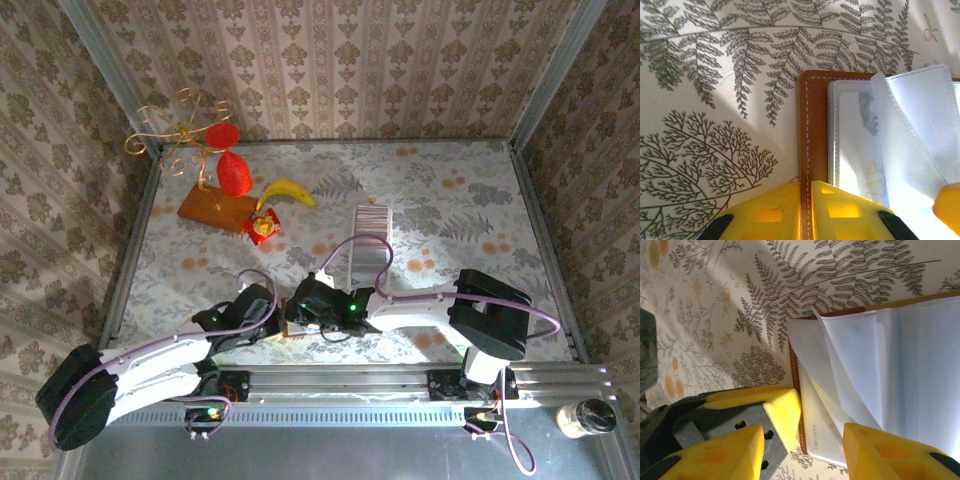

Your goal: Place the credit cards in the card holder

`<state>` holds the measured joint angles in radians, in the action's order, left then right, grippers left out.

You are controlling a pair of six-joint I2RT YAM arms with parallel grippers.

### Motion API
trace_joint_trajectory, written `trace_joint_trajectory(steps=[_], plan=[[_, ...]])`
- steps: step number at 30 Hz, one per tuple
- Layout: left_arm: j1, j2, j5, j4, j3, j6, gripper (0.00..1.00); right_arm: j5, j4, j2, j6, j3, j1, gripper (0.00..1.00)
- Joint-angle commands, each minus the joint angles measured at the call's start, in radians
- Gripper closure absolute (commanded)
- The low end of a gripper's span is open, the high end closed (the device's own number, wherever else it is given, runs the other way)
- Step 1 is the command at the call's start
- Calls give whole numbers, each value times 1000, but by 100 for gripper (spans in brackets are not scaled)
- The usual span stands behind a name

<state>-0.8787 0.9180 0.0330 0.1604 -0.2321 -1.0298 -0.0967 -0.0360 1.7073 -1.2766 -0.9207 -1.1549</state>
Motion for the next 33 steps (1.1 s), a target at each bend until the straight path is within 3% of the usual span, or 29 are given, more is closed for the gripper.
trace_joint_trajectory(steps=[1,8,16,24,33], plan=[[-24,-39,82,116,40,-21,86,7,-46,30,-24,7,-6,54],[-23,-172,57,188,71,-41,83,17,-79,50,-28,-9,-6,54],[-20,-216,39,236,59,-27,83,23,-125,49,-48,11,-6,53],[-3,-329,-68,406,16,-29,84,35,-101,38,-79,-4,-6,52],[20,-430,-76,458,20,-39,85,30,-140,17,-150,32,-2,56]])
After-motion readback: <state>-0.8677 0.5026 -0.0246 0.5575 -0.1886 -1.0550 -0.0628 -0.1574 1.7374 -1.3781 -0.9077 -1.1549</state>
